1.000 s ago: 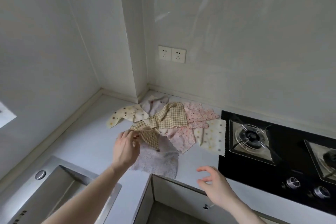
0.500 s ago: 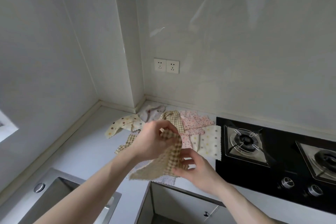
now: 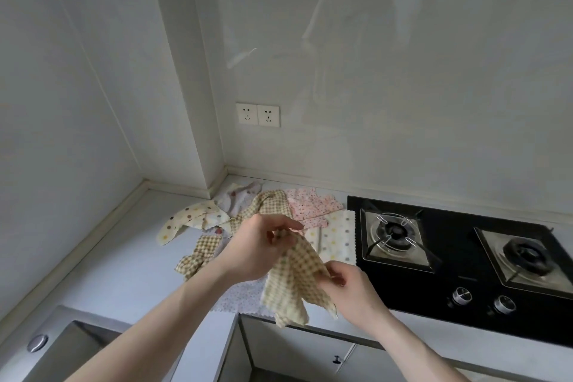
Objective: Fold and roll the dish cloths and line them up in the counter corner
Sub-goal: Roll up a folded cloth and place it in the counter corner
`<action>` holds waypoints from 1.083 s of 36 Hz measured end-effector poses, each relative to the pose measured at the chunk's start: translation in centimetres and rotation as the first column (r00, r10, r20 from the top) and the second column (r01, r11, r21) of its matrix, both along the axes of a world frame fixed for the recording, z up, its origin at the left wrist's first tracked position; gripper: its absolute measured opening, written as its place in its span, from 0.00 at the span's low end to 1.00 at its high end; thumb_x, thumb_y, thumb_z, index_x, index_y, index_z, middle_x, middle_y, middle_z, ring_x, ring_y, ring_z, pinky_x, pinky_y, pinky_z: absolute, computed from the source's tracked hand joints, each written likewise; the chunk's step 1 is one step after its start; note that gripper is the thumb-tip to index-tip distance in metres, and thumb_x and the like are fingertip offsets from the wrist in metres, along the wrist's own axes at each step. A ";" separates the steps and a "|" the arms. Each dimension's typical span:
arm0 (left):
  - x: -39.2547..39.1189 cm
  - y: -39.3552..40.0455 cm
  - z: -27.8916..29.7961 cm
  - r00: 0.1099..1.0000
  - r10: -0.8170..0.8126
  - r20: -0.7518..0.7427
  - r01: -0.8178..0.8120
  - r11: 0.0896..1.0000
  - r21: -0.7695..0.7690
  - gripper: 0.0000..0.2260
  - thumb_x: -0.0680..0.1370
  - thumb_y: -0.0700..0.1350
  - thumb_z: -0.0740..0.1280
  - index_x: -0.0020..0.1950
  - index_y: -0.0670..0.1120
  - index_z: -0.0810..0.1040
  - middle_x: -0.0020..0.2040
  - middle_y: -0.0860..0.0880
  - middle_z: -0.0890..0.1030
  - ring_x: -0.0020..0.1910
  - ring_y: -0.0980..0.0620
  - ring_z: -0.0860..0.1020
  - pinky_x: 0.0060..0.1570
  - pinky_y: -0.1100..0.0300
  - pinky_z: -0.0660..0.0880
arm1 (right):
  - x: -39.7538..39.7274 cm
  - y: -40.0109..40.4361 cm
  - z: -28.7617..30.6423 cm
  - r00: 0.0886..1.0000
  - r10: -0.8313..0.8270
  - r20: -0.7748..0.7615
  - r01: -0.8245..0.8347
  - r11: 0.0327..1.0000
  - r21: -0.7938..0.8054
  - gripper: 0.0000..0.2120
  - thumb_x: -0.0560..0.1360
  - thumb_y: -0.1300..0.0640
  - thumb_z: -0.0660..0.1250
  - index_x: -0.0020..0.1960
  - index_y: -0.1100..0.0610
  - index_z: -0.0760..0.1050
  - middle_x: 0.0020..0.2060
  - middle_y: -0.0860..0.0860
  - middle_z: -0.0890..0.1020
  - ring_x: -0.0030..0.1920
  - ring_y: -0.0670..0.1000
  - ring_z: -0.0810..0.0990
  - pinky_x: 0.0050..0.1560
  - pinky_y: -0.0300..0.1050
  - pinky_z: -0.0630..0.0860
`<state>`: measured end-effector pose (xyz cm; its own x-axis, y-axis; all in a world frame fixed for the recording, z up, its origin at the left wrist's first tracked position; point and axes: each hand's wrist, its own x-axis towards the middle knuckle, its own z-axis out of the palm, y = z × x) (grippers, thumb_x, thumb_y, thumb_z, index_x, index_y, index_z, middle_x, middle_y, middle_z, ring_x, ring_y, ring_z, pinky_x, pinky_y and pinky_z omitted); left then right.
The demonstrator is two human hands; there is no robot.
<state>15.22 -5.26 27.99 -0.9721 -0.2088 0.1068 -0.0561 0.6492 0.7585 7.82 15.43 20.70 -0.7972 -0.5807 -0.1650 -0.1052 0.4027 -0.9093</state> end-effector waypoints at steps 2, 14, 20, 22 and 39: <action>-0.1 -0.3 -0.3 1.000 0.021 0.008 -0.021 0.999 -0.025 0.11 0.80 0.44 0.69 0.60 0.55 0.83 0.50 0.58 0.85 0.46 0.61 0.83 0.44 0.63 0.81 | -0.4 0.7 -0.4 0.999 -0.018 -0.044 0.019 1.000 0.019 0.11 0.78 0.55 0.69 0.39 0.57 0.81 0.30 0.44 0.80 0.31 0.39 0.72 0.34 0.32 0.67; 1.0 -1.5 -2.8 0.990 0.104 0.097 -0.062 0.930 -0.363 0.06 0.80 0.48 0.69 0.54 0.53 0.84 0.48 0.58 0.84 0.42 0.62 0.76 0.46 0.65 0.76 | -3.1 2.9 -2.2 0.993 -0.061 -0.102 0.068 0.995 0.067 0.06 0.79 0.58 0.70 0.45 0.49 0.83 0.41 0.42 0.86 0.43 0.40 0.83 0.46 0.34 0.77; 2.0 -1.9 -2.8 0.988 0.082 0.128 -0.050 0.971 -0.234 0.09 0.79 0.54 0.70 0.42 0.52 0.81 0.37 0.57 0.80 0.36 0.60 0.77 0.38 0.64 0.74 | -3.2 3.9 -1.3 0.996 -0.055 -0.064 0.058 0.997 0.041 0.07 0.79 0.56 0.70 0.42 0.51 0.83 0.38 0.46 0.85 0.40 0.43 0.81 0.44 0.39 0.75; 2.8 -1.9 -2.5 0.989 0.045 0.142 -0.019 0.983 -0.181 0.10 0.80 0.54 0.69 0.40 0.53 0.79 0.35 0.57 0.78 0.35 0.60 0.75 0.36 0.67 0.70 | -3.1 4.3 -0.8 1.000 -0.008 -0.010 0.008 0.999 0.032 0.09 0.80 0.55 0.69 0.42 0.51 0.83 0.39 0.47 0.86 0.40 0.43 0.82 0.44 0.38 0.75; -6.7 -2.7 -12.4 0.972 0.106 0.209 -0.093 0.993 -0.073 0.09 0.80 0.55 0.68 0.43 0.53 0.81 0.39 0.57 0.82 0.39 0.59 0.79 0.40 0.62 0.76 | -11.6 4.0 -7.0 0.998 -0.058 -0.010 0.058 0.995 0.080 0.06 0.79 0.52 0.69 0.47 0.48 0.84 0.41 0.44 0.86 0.43 0.43 0.84 0.43 0.31 0.75</action>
<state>8.52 -7.99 15.57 -0.9487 -0.3048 -0.0837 -0.2778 0.6777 0.6809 -3.78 19.47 13.73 -0.8305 -0.5187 -0.2030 -0.0861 0.4795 -0.8733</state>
